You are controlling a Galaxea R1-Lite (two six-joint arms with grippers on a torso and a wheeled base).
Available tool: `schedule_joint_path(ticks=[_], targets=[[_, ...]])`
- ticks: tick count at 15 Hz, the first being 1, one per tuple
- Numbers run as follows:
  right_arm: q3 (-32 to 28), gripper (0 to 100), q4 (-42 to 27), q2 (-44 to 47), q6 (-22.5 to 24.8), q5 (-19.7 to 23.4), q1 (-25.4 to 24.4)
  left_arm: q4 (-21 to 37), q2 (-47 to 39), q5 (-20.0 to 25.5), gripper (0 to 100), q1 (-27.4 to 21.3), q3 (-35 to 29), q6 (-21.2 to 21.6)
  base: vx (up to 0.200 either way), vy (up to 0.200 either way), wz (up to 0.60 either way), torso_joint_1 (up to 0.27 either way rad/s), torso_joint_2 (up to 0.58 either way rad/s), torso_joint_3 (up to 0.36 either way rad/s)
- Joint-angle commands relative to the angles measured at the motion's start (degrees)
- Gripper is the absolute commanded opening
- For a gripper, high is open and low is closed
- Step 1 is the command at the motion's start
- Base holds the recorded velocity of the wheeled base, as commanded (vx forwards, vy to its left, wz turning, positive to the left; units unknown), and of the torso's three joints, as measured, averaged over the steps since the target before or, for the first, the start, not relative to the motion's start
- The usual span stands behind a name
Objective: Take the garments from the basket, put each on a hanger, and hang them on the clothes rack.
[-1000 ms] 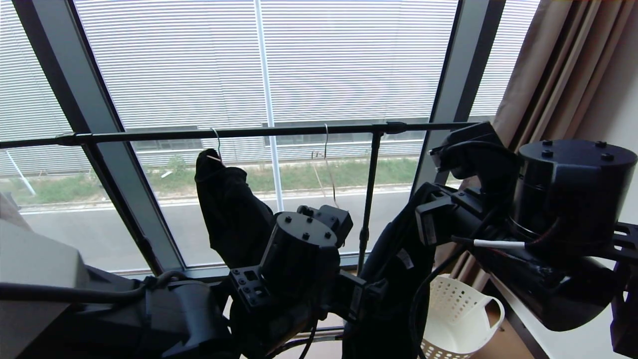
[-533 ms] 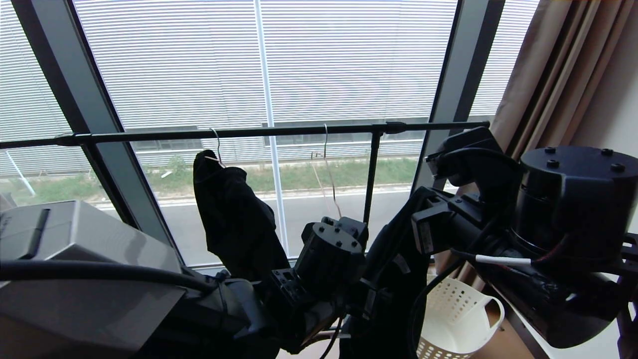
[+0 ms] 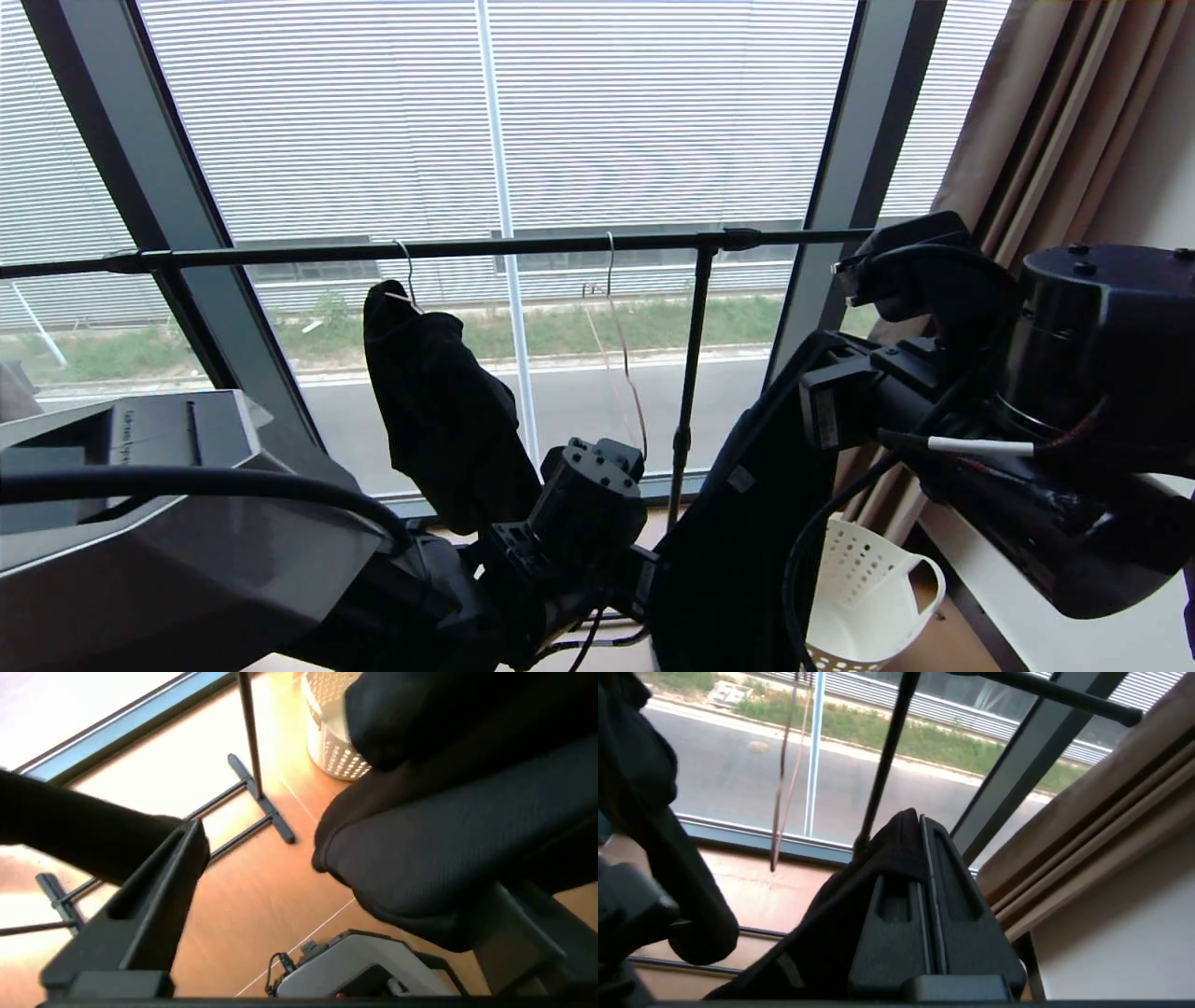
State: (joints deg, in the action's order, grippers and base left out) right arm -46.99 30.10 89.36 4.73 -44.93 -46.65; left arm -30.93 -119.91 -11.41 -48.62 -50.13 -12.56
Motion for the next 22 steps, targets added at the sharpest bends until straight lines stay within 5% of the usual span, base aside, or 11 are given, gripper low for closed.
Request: schedule_joint_path(ticks=[1, 6, 9, 11, 16, 22], targets=[[-0.38, 0, 0.14, 0.12, 0.10, 0.20, 2.44, -0.01, 3.45, -0.89, 0, -0.43, 2.58, -0.54, 0.000, 0.000, 0.00, 0.000, 0.00, 0.000], [-0.82, 0, 0.14, 4.51, 1.51, 1.96, 8.07, 0.08, 18.92, -1.51, 0, 1.24, 12.33, -0.10, 0.000, 0.000, 0.00, 0.000, 0.00, 0.000], [1.03, 0, 0.05, 5.74, 3.80, 1.78, 8.25, 0.08, 23.05, -1.42, 0, 5.29, 11.90, 1.57, 0.000, 0.000, 0.00, 0.000, 0.00, 0.000], [3.23, 0, 0.14, 5.92, 6.08, 1.78, 8.07, 0.08, 23.84, -1.16, 0, 8.36, 10.14, 4.56, 0.000, 0.000, 0.00, 0.000, 0.00, 0.000], [5.77, 0, 0.14, 5.13, 7.57, 1.69, 6.31, 0.08, 21.56, -0.98, 0, 9.15, 5.83, 4.38, 0.000, 0.000, 0.00, 0.000, 0.00, 0.000], [13.33, 0, -0.66, -4.45, 14.08, 6.35, -3.27, 0.43, 14.26, -0.89, 0, 11.17, -5.86, 4.03, 0.000, 0.000, 0.00, 0.000, 0.00, 0.000]])
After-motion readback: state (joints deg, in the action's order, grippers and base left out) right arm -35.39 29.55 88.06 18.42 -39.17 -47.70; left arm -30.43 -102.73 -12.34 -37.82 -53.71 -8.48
